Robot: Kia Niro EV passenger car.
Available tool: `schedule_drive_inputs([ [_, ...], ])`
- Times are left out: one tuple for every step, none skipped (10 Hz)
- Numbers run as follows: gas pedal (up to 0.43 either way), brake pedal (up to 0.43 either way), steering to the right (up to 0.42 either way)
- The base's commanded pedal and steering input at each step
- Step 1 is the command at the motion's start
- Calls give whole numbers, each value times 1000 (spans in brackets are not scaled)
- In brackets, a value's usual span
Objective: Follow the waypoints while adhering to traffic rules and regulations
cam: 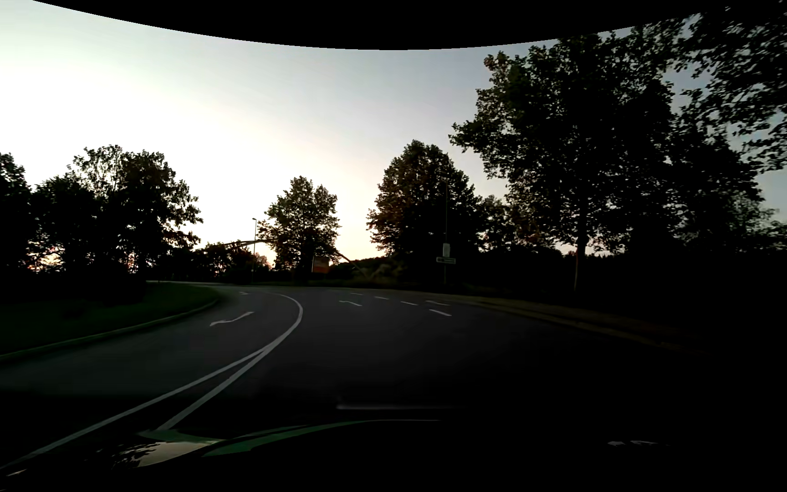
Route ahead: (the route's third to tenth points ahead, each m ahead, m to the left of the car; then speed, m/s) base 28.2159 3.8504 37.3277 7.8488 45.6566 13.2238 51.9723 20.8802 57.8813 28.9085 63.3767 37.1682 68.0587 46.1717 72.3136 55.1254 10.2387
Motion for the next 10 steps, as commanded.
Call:
schedule_drive_inputs([
  [240, 0, -58],
  [240, 0, -49],
  [240, 0, -48],
  [240, 0, -48],
  [240, 0, -49],
  [240, 0, -53],
  [240, 0, -57],
  [240, 0, -60],
  [240, 0, -61],
  [240, 0, -64],
])
